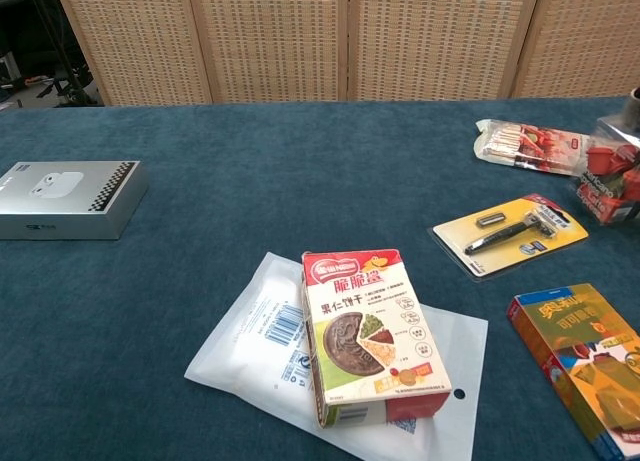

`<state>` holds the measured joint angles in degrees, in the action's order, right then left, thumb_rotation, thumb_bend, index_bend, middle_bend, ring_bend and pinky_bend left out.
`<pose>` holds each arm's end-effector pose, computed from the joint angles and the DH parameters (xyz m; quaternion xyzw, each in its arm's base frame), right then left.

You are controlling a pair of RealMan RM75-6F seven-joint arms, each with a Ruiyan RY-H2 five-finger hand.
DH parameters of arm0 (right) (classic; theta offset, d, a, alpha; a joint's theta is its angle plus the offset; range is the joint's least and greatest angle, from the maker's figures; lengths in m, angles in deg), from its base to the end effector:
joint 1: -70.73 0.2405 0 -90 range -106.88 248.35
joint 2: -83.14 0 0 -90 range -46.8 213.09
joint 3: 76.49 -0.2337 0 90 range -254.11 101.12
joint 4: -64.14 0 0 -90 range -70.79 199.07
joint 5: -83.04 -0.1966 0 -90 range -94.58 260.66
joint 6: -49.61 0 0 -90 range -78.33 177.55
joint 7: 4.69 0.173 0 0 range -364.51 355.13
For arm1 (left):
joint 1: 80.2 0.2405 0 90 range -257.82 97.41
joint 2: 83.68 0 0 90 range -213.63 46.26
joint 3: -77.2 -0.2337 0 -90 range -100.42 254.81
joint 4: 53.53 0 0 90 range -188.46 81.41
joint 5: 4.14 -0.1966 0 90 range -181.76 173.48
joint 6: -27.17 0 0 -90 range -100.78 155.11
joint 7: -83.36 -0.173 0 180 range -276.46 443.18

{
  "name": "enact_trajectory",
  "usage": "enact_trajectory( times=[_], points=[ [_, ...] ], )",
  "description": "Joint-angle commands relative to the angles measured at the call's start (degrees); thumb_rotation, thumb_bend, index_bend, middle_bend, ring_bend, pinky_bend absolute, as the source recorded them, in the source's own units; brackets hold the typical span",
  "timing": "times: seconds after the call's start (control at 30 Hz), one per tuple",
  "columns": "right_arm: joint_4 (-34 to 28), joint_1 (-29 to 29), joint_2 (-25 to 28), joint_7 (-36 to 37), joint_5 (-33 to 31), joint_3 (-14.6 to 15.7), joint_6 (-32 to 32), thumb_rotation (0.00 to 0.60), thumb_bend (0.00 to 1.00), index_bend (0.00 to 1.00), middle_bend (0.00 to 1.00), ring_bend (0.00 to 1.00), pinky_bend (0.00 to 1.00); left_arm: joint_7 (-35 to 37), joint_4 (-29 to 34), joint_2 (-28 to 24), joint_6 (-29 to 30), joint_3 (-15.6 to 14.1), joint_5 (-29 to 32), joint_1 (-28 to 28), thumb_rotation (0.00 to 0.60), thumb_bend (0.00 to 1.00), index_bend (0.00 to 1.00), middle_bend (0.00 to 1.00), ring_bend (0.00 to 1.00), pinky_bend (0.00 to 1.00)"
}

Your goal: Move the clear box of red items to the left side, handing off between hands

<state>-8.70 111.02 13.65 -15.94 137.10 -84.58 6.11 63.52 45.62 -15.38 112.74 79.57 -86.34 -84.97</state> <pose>-0.2671 -0.4045 0.1255 0.6761 -0.4088 0.2318 0.5675 -0.2670 0.2024 0.1338 -0.6119 -0.3600 -0.3258 0.6244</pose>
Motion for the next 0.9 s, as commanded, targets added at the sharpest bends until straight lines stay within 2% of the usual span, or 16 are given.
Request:
enact_trajectory(
  times=[0.03,0.2,0.5,0.9],
  points=[
    [-1.59,0.26,0.66,-1.54,-0.05,-0.34,-1.09,0.600,0.25,0.66,0.51,0.45,0.50,0.37,0.29,-0.15,0.02,0.04,-0.03,0.01,0.600,0.00,0.00,0.00,0.00,0.00],
    [-4.38,0.87,1.27,-4.25,-0.59,-0.76,-2.57,0.600,0.26,0.70,0.55,0.49,0.53,1.02,0.53,-0.49,0.21,-0.07,-0.39,0.13,0.600,0.00,0.00,0.00,0.00,0.00],
    [-9.70,2.98,2.54,-10.66,-2.68,-1.56,-4.71,0.600,0.26,0.70,0.57,0.51,0.54,2.70,1.12,-1.20,-0.25,0.13,0.10,0.08,0.600,0.00,0.00,0.00,0.00,0.00],
    [-18.16,10.23,2.32,-23.75,-10.80,-3.72,-7.48,0.600,0.26,0.70,0.57,0.51,0.54,3.99,1.31,-1.71,-0.73,-0.13,-0.49,-0.11,0.600,0.00,0.00,0.00,0.00,0.00]
  ],
)
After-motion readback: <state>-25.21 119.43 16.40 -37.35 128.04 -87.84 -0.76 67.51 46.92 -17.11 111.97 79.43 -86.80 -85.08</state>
